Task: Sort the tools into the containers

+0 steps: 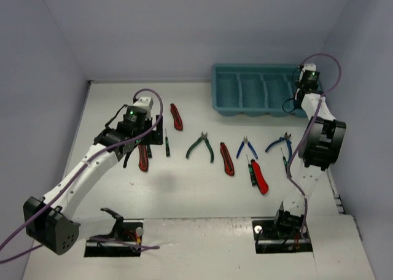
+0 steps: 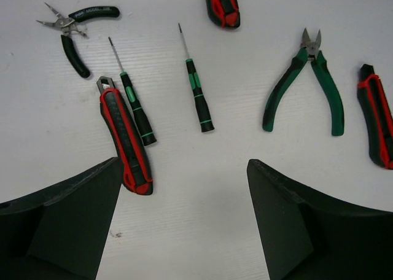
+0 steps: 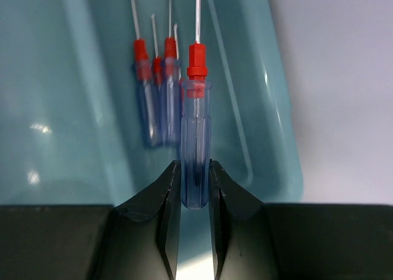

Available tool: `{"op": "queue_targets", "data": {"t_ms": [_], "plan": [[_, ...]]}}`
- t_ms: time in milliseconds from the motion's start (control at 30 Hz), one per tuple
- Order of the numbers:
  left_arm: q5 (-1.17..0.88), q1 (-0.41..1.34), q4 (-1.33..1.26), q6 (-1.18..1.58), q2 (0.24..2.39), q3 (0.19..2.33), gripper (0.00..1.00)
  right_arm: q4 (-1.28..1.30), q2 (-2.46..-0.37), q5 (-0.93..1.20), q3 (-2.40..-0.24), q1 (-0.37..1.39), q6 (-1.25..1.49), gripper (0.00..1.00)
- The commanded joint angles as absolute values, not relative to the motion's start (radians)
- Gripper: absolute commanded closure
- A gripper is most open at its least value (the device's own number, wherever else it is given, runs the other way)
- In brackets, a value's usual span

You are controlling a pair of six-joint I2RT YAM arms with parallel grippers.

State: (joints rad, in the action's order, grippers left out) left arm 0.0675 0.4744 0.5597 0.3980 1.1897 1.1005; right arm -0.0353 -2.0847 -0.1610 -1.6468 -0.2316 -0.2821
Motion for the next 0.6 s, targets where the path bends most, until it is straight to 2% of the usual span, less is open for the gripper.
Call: {"op": "queue_targets", "data": {"t_ms": [0,100,200,333,567], "plan": [[0.102,0.465,0.542,0.372,1.163,1.109,0.19,-0.076,-2.119,-0.138,-1.766,-0.238,-0.294,0.75],[0.101,0.464,0.546,0.370,1.180,1.115,0.18,-0.074,-2.116,-0.130,-1.790,-0.238,-0.286,0.50],[0.103,0.464,0.550,0.367,1.193,1.127,0.18,-0.073,-2.073,-0.104,-1.788,-0.236,-0.269,0.36],[0.117,0.462,0.548,0.357,1.204,1.137,0.18,-0.071,-1.961,-0.054,-1.720,-0.226,-0.172,0.33],[0.134,0.459,0.549,0.329,1.230,1.156,0.14,-0.067,-1.616,-0.065,-1.355,-0.094,0.036,0.31]]}}
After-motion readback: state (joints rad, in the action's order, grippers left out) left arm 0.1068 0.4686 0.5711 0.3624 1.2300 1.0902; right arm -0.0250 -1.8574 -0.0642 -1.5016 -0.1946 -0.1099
